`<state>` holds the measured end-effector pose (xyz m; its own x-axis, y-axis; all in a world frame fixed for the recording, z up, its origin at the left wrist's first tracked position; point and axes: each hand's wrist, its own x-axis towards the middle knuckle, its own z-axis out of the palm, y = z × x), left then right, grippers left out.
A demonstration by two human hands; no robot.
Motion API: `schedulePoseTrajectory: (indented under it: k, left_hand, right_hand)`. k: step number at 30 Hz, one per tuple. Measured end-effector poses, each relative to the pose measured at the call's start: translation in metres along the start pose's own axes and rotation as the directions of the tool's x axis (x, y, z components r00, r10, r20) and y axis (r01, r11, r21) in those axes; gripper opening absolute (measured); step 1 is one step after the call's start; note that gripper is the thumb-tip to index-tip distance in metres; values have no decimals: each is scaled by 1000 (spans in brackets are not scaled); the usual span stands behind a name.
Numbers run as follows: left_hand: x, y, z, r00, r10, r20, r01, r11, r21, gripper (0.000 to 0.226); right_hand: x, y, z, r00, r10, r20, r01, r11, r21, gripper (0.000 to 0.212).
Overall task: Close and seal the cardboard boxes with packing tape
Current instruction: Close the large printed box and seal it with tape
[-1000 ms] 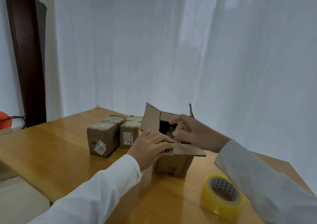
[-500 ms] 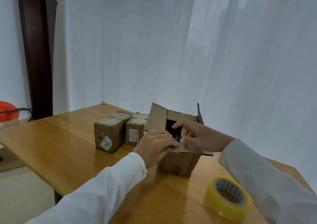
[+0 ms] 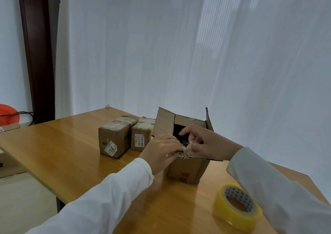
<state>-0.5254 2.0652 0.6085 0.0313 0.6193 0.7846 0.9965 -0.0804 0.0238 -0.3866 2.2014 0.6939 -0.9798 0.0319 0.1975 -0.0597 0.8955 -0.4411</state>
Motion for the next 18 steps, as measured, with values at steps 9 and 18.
schedulePoseTrajectory:
  k: [9,18]
  left_hand:
    - [-1,4,-3,993,-116,-21,115,991,-72,18]
    - [-3,6,4,982,67,-178,-37,985,169,24]
  right_hand:
    - [-1,3,2,1000,8,4,-8,1000,-9,40]
    - [2,5,5,999,42,5,-42,999,-32,42]
